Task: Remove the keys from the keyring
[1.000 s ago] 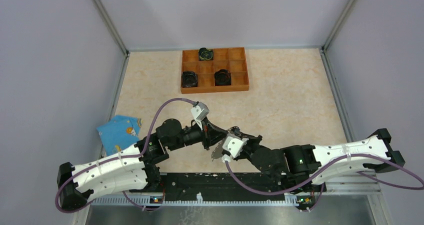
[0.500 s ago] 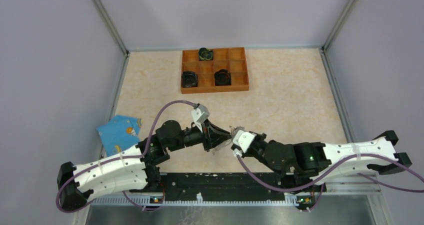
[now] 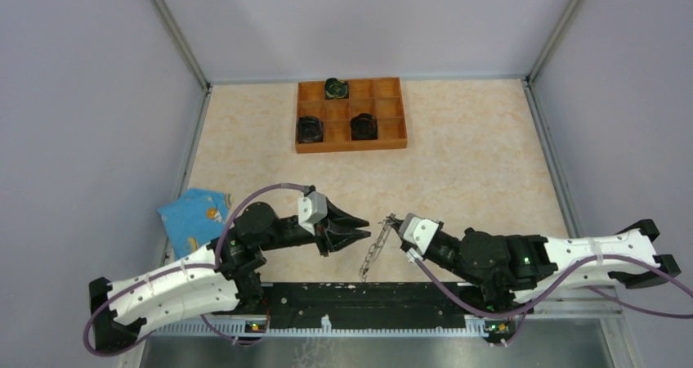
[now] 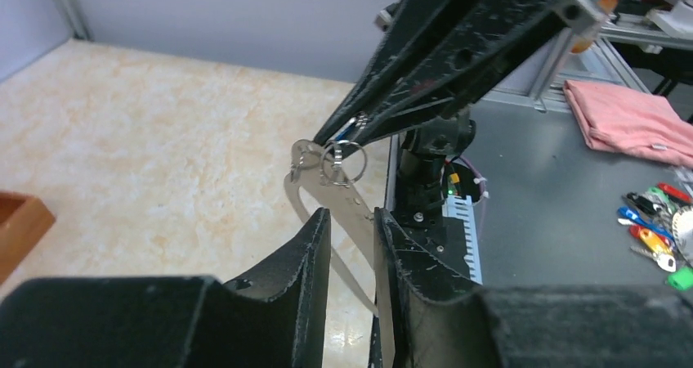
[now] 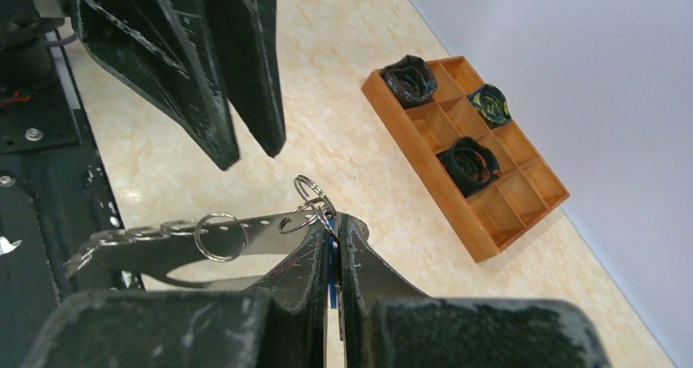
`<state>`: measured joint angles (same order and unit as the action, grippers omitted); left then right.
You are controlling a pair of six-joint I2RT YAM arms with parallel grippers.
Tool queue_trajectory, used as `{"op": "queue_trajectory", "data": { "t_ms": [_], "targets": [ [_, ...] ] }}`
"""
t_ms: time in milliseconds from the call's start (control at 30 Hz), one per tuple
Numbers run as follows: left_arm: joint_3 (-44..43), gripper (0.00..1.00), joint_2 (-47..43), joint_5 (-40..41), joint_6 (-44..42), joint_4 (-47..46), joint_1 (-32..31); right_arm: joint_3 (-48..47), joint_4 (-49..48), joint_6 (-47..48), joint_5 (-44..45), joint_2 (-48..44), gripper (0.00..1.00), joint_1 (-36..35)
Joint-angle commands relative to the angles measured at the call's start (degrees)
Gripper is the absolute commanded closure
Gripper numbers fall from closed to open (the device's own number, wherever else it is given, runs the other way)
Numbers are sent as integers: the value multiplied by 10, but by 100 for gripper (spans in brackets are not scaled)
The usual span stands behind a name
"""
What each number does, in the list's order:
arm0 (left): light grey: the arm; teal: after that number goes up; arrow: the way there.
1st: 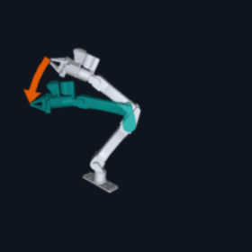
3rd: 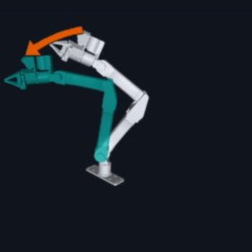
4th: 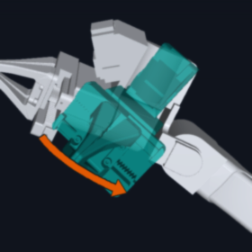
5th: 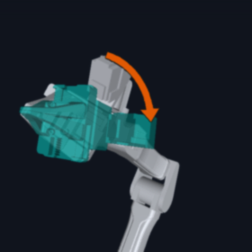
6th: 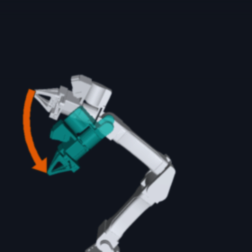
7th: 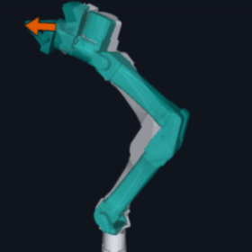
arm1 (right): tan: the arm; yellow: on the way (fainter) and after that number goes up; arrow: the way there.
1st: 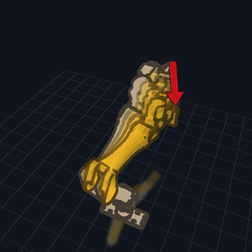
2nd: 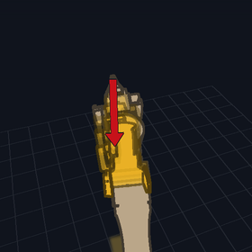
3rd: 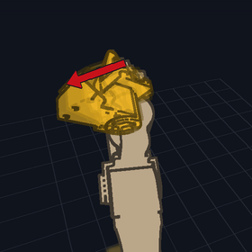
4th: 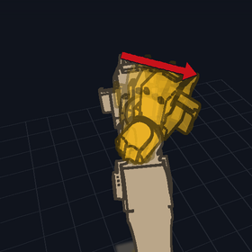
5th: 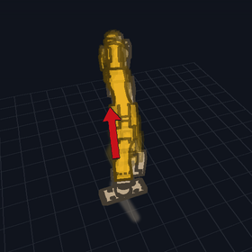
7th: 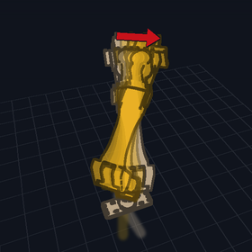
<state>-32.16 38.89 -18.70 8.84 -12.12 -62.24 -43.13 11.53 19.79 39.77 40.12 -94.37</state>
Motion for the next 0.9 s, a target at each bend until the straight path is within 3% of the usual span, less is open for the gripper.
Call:
{"op": "queue_trajectory", "data": {
  "t_ms": [0, 200, 367, 433, 500, 600, 733, 867],
  "targets": [
    [-6, 68, -19, -90, -69, -29, 2, -32, 4, -21, -57, -15, 100, 4],
    [-25, 69, 3, -192, -64, -33, 1, -71, 73, -91, -80, 6, 100, 12],
    [23, 73, 10, -160, -23, -72, -1, -106, 155, -176, -95, 75, 100, 30],
    [57, 73, 8, -158, 4, -131, -2, -106, 178, -209, -165, 104, 100, 78],
    [83, 74, 7, -126, 20, -151, -4, -95, 183, -243, -255, 123, 100, 162],
    [116, 79, 6, -9, 37, -140, -3, -55, 155, -276, -358, 141, 100, 265],
    [160, 78, 24, 81, 88, -169, -3, -10, 103, -316, -434, 190, 100, 339],
    [209, 78, 70, 115, 95, -241, -3, 46, 46, -366, -514, 240, 100, 415]
  ]
}}
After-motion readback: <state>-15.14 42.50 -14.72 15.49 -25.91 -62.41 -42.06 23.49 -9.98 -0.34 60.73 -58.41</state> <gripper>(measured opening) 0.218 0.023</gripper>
